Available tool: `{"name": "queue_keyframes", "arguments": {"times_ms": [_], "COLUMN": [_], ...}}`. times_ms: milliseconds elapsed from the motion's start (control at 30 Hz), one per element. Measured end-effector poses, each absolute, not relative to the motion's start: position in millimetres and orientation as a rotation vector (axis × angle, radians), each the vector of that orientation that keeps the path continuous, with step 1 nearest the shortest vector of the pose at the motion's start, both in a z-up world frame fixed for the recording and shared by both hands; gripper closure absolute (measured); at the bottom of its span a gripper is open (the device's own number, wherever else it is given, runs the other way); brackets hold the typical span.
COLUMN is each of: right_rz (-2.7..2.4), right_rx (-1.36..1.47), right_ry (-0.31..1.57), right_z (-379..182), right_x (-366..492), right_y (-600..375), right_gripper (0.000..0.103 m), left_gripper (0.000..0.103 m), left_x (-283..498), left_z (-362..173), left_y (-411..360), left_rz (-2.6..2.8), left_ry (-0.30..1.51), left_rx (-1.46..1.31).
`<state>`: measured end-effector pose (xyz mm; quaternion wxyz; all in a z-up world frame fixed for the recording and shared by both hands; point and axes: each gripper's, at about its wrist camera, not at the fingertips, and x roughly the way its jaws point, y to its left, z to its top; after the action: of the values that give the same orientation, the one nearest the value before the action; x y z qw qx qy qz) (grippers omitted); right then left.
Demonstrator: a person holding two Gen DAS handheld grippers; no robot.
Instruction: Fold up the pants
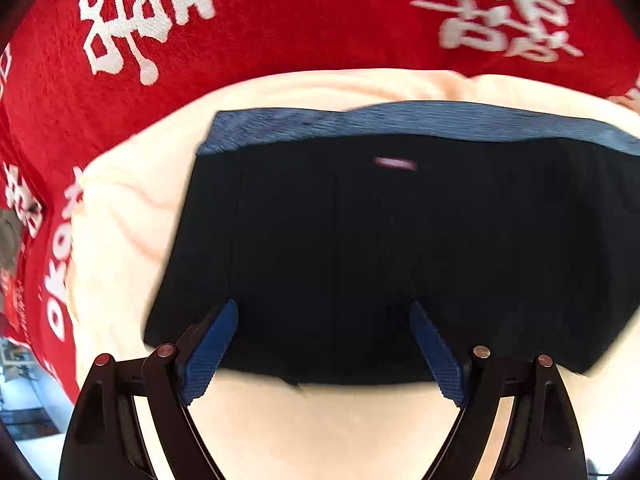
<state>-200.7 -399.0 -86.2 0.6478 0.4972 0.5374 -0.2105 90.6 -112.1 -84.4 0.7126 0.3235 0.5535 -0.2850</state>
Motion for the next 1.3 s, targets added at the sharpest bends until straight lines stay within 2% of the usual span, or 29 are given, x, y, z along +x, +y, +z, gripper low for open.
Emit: {"name": "queue_keyframes", "arguments": {"times_ms": [67, 133, 267, 433, 567, 667, 900, 1300], "right_rz": [-0.502, -0.527, -0.584, -0.626, -0.634, -0.649, -0.721, -0.801], "right_rx": [1.172, 1.189, 1.195, 1.22, 1.244, 1.151, 1.122, 1.202], "right_ry": [1.23, 1.233, 1.219, 1.226, 1.214, 1.17, 1.17, 1.162], "right_z": [-75.1, -57.9, -16.9, 11.2, 37.6, 70.0, 86.6, 75.6], "right_x": [-218.0, -242.6, -279.6, -286.6, -284.3, -276.3, -289.0, -322.4], "right_y": [-386.6, -379.7, -359.1, -337.1, -342.0, -349.9, -364.0, -365.7], "right_gripper": [0.052, 0.049, 0.03, 0.028, 0.026, 0.021, 0.021, 0.021], "left_gripper": [0.014, 0.014, 0.014, 0.014, 0.014, 0.014, 0.014, 0.014], "left_x": [65.5, 35.7, -29.0, -112.0, -155.6, -173.1, -172.0, -167.3], "left_z": [-68.3, -52.0, -16.0, 31.7, 63.8, 83.0, 90.7, 77.0], "left_y": [-114.9, -117.9, -125.4, -139.8, -172.9, -192.2, -231.4, -220.7], "left_rz": [-0.674, -0.716, -0.805, -0.94, -1.087, -1.169, -1.185, -1.122], "left_ry": [1.256, 1.294, 1.379, 1.412, 1.352, 1.295, 1.27, 1.297], "left_rx": [0.705, 0.707, 0.701, 0.791, 0.86, 0.886, 0.85, 0.905]}}
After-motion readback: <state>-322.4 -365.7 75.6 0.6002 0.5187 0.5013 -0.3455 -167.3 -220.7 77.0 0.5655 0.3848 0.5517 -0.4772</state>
